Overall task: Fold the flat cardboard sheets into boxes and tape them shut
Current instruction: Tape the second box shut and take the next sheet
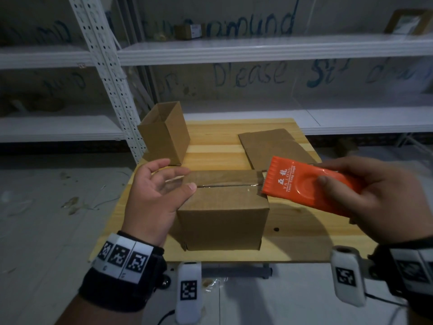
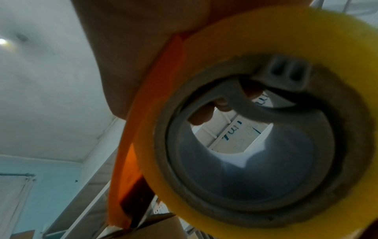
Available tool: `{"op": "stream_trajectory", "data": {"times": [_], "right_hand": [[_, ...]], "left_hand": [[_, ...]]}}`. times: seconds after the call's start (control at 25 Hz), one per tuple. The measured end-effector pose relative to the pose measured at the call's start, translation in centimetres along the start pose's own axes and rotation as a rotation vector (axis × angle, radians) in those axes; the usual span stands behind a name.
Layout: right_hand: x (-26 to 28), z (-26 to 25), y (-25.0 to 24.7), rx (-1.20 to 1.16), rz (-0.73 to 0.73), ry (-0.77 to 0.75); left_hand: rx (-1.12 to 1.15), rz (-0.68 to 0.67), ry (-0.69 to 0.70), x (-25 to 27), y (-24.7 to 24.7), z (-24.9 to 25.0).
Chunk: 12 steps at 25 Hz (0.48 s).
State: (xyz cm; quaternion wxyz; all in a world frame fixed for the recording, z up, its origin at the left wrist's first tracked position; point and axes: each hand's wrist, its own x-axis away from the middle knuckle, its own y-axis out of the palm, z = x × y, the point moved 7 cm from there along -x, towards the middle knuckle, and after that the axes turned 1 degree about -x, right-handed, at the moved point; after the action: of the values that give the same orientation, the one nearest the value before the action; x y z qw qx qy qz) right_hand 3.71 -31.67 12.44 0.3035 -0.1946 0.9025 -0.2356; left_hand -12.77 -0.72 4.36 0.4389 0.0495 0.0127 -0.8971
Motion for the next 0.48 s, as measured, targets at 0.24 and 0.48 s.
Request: {"op": "stream_trajectory", "data": {"times": [0.24, 0.48], "right_hand": [[-0.4, 1.5, 0.6, -0.012, -0.037, 0.069], [-0.4, 2.3, 1.1, -0.005, -0.044, 0.103]], "left_hand": [[0.232, -0.019, -0.160, -0.2, 0.3, -1.4], [0.294, 0.003, -0.296, 0.3, 0.3, -2.1]]}}
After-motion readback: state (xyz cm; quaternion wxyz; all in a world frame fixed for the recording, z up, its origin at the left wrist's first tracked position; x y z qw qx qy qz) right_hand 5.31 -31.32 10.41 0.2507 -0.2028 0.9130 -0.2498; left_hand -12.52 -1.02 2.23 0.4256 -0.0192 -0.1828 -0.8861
